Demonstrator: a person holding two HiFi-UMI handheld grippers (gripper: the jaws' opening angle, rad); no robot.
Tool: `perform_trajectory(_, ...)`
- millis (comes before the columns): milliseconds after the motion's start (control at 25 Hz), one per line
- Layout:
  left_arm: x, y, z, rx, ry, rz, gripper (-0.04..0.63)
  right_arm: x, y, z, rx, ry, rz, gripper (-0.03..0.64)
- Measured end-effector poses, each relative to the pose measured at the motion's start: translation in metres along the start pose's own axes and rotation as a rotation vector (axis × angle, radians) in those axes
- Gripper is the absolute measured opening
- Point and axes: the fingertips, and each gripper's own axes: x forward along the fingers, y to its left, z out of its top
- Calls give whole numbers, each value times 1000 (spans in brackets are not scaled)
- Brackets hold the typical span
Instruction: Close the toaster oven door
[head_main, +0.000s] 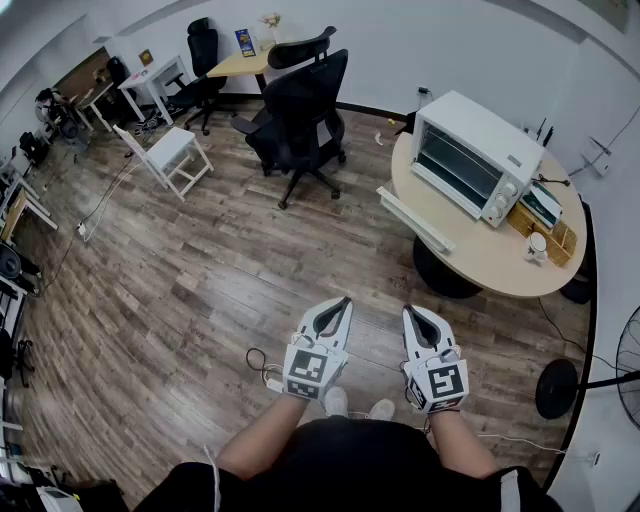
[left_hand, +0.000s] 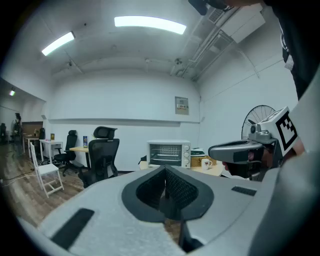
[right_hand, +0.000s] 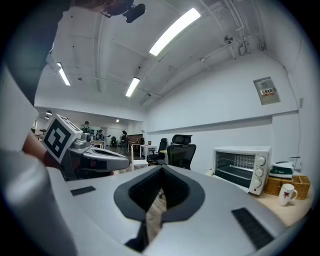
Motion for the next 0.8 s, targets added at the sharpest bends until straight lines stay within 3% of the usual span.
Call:
perform_trajectory(440, -14, 26, -12, 5, 15, 14, 8, 8, 10, -2, 53, -17, -51, -3)
perform_trajectory(680, -19, 47, -15, 8, 19, -4, 8, 23, 15, 11, 70, -74, -53, -3)
perform_trajectory(800, -23, 60, -16, 22, 20, -11, 8, 36, 22, 11, 70, -68, -9, -3)
